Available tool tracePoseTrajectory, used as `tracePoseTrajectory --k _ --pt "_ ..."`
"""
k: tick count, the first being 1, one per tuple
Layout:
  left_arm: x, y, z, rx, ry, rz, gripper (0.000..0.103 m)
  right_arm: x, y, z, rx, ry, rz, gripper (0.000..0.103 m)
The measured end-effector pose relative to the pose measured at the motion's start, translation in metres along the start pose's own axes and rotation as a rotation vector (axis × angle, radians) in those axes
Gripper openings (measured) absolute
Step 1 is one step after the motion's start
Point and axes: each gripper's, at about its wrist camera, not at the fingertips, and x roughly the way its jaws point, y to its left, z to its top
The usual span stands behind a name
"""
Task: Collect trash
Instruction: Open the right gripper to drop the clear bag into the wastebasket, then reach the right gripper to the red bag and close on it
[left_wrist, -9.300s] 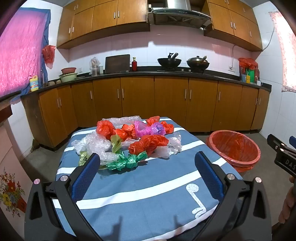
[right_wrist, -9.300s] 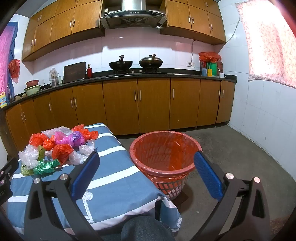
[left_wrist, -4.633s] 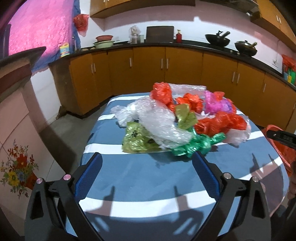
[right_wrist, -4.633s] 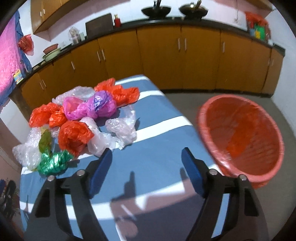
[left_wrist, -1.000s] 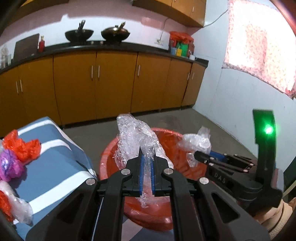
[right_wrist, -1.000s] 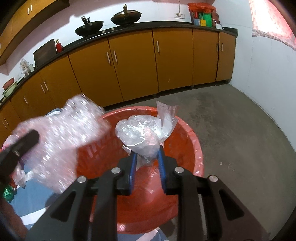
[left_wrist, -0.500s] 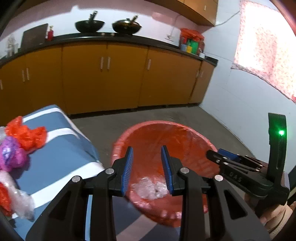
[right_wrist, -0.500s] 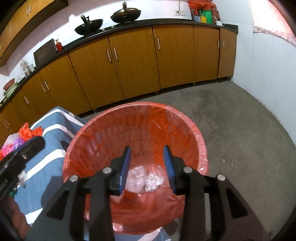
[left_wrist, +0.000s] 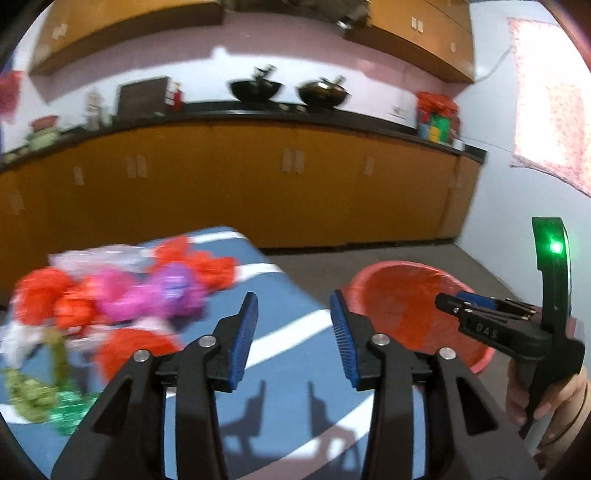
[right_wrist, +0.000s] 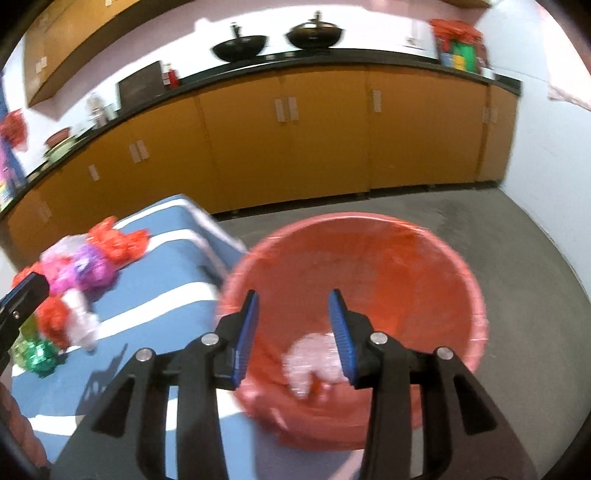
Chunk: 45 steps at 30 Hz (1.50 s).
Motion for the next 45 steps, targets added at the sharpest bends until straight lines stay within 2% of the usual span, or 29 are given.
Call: tracePoseTrajectory --k 3,4,10,13,17,26,33,34,38,40,45 --pt "-0.028 0.033 -0.010 -0.030 -0.031 0.095 0.048 0.003 0.042 -0.004 -0.050 0.013 0.067 0.040" --pt "-0.038 0.048 -0.016 -0.041 -0.038 0.147 0.050 0.004 0.054 -0.005 -0.065 0.018 0.086 0.040" --pt "-0.076 0.115 -0.044 -0.078 -0.034 0.361 0.056 0.012 0.130 -0.017 -0.147 0.058 0.202 0.040" --pt "-0.087 0.142 -0.056 -0.117 -0.017 0.430 0.058 0.015 0.166 -0.020 -0.184 0.065 0.250 0.040" --pt "-0.097 0.174 -0.071 -0.175 -0.004 0.487 0.061 0.015 0.199 -0.022 -0.221 0.058 0.290 0.046" --pt "-0.101 0.215 -0.088 -0.257 0.020 0.531 0.067 0.029 0.249 -0.018 -0.298 0.044 0.300 0.059" --pt "-0.099 0.233 -0.092 -0.285 0.025 0.532 0.072 0.045 0.264 -0.028 -0.351 0.082 0.304 0.059" --pt "-0.098 0.235 -0.093 -0.287 0.027 0.530 0.072 0.047 0.265 -0.029 -0.355 0.085 0.308 0.057" --pt "-0.094 0.236 -0.094 -0.291 0.038 0.522 0.073 0.048 0.266 -0.036 -0.381 0.097 0.320 0.031" --pt "-0.091 0.237 -0.095 -0.290 0.045 0.519 0.073 0.047 0.266 -0.038 -0.385 0.095 0.320 0.024" --pt "-0.085 0.240 -0.098 -0.298 0.068 0.518 0.073 0.044 0.263 -0.038 -0.368 0.083 0.327 0.014"
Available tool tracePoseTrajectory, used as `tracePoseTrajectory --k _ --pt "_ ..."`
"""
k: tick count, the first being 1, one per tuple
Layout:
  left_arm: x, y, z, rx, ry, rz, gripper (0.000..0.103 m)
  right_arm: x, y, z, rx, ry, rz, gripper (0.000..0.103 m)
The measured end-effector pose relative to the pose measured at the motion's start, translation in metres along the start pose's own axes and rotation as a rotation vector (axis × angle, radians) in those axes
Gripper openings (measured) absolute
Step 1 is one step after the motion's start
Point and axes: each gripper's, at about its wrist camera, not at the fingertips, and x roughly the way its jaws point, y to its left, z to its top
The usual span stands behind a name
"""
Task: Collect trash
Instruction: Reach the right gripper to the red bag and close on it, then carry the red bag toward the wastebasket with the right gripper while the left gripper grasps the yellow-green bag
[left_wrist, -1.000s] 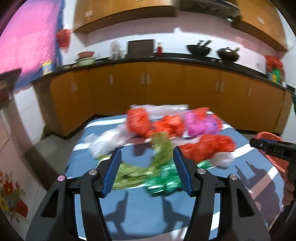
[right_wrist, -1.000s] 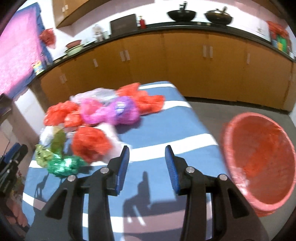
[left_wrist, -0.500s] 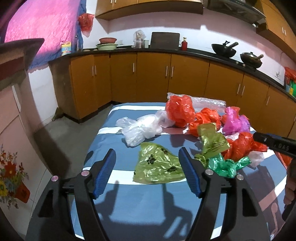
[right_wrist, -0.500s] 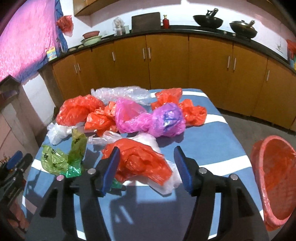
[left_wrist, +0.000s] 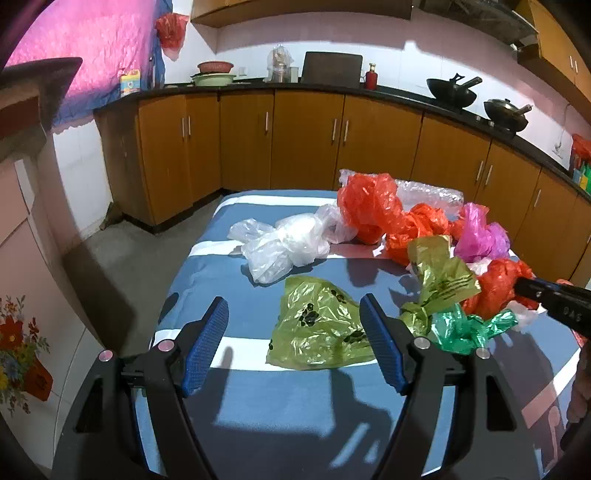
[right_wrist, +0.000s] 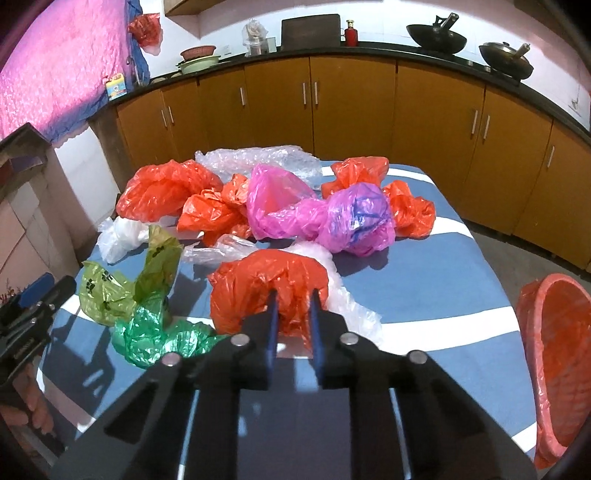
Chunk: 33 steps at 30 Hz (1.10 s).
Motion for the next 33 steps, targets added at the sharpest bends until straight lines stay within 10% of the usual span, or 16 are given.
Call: tracePoseTrajectory --k 14,25,33 --pt "0.035 -0.004 0.004 0.050 0.155 0.010 0.070 -0.027 -0.007 0.006 0.030 -0.071 0.004 0.013" --pt "0.057 -0.015 -0.001 0.108 0.277 -0.048 0.011 -0.029 -0.016 0.001 0.048 -0.066 -0.015 0.013" --pt "0.041 -0.013 0.003 0.065 0.221 -0.051 0.003 -0.039 -0.020 0.002 0.050 -0.081 -0.018 0.013"
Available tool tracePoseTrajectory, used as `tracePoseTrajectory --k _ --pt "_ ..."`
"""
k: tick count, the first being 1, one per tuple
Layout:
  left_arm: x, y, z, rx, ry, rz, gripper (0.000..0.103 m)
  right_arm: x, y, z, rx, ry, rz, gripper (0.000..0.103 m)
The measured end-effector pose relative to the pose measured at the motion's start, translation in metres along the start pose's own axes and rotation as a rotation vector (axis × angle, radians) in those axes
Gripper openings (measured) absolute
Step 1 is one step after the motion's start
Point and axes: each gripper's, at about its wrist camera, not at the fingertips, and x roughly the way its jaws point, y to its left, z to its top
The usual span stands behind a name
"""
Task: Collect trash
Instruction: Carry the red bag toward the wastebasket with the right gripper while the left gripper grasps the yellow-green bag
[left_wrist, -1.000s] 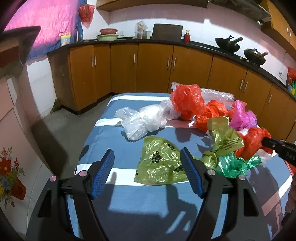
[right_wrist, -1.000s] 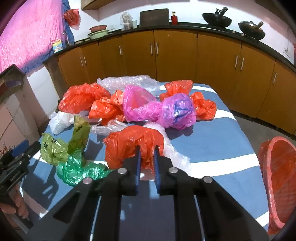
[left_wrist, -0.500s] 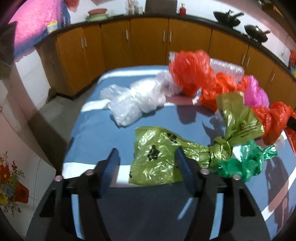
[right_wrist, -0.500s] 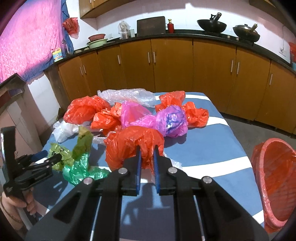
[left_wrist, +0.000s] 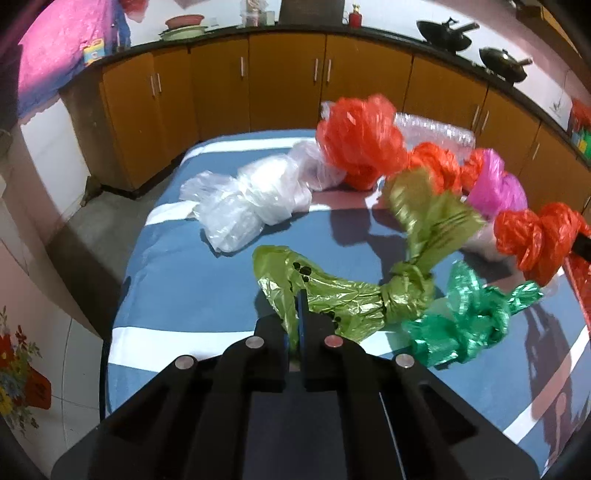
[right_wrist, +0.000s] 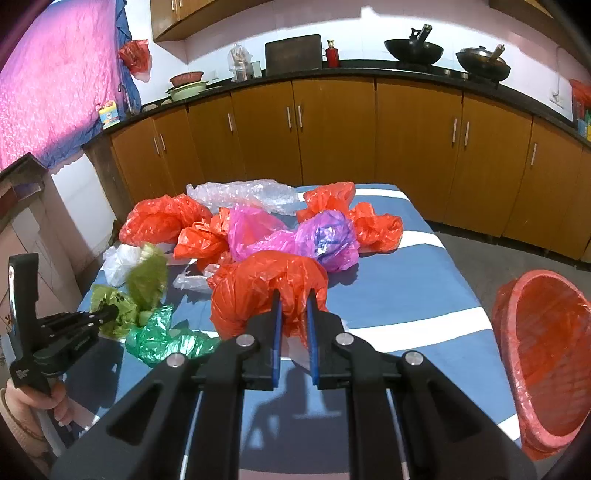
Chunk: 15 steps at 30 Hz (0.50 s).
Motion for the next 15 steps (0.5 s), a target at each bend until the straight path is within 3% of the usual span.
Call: tracePoseTrajectory --k 15 --pt "-0.051 -0.004 0.019 -0.027 -0.138 -0.015 0.003 -0.032 -0.011 0.001 0.016 -0.042 -0.016 0.013"
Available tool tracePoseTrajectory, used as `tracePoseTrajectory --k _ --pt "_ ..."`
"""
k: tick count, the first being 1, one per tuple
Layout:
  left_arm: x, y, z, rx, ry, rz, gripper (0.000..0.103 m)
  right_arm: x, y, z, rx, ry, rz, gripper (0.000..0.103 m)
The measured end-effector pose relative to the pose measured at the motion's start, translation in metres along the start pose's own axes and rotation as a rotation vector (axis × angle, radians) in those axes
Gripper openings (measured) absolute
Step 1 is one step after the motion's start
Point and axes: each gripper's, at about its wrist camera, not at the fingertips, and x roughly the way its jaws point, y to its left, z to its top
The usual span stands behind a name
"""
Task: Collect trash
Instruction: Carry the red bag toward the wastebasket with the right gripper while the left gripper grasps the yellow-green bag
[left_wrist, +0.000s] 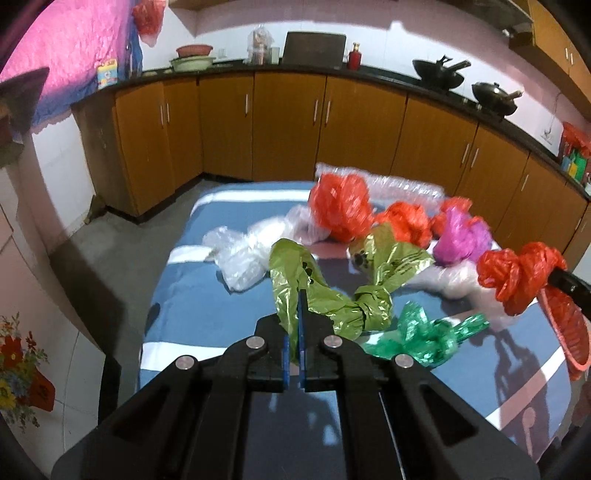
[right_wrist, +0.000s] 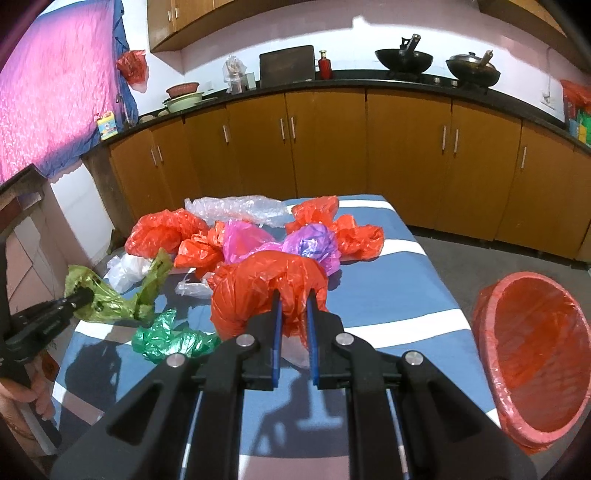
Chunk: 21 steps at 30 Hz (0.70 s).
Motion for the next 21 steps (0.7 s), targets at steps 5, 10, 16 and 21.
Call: tracePoseTrajectory --k 5,10,16,21 --pt "-0.020 -0.004 0.009 0.003 -0.049 -0.018 0.003 -0.013 -0.004 0.002 0.011 -0.019 -0.002 0.013" --pt "-0.043 -0.014 0.017 0.017 -0.100 -0.043 0.003 -0.027 -0.009 0.003 0.017 -0.037 -0.006 0.013" --pt "-0.056 -0.030 0.027 0.031 -0.143 -0.071 0.003 -0.040 -0.018 0.006 0.030 -0.057 -0.020 0.013" --pt "-0.058 -0.047 0.033 0.048 -0.163 -0.106 0.003 -0.052 -0.031 0.007 0.045 -0.079 -0.048 0.013"
